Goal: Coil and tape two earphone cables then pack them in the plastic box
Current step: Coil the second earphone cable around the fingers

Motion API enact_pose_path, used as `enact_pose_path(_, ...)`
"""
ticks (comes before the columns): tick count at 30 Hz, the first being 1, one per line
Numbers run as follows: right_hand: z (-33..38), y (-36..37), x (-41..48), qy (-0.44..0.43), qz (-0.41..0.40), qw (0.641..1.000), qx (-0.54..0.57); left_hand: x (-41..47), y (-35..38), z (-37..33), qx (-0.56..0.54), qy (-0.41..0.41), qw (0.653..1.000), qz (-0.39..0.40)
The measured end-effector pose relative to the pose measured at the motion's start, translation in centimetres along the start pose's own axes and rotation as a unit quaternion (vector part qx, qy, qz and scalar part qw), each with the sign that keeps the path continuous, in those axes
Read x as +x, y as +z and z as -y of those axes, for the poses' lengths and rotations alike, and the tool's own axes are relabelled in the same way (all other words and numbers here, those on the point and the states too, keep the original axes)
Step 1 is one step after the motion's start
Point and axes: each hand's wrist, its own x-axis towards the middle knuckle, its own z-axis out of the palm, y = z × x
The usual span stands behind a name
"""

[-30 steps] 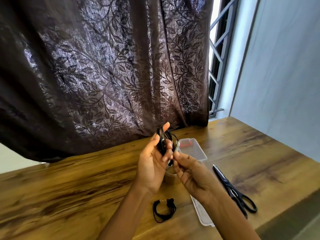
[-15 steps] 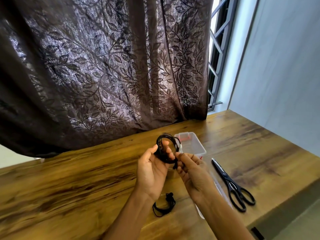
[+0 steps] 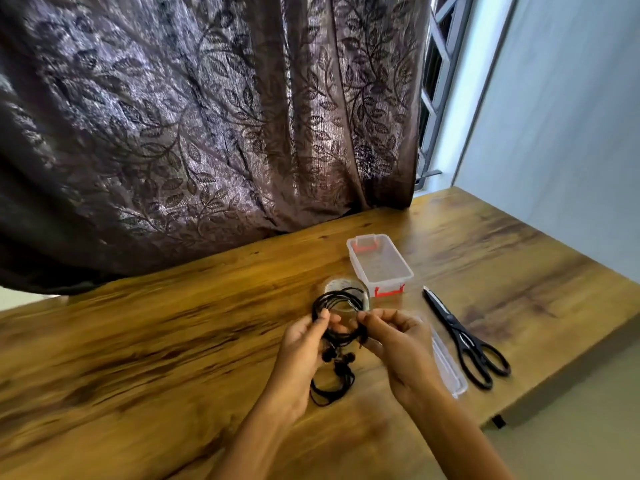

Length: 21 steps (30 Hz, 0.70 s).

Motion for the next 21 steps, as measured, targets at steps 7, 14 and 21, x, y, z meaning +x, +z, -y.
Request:
enact_pose_path(7,-2.6,-0.6,-0.6,0.042,-0.024,0.999,0.008,1.1,-1.6,1.3,-0.047,-0.112,0.993,-0.003)
enact_pose_path(14,-6.3,0.0,-1.4,0.09,-0.037,0.995,-0.013,1.3,-4.8,3.3,-0.026,-0.176,0.984,-0.027)
enact_pose_path(21,-11.0,3.3,-2.1,0.103,-0.041,0.989,-0.098,1.2,-9.5,5.1,0.05,-0.172,0.978,-0.103)
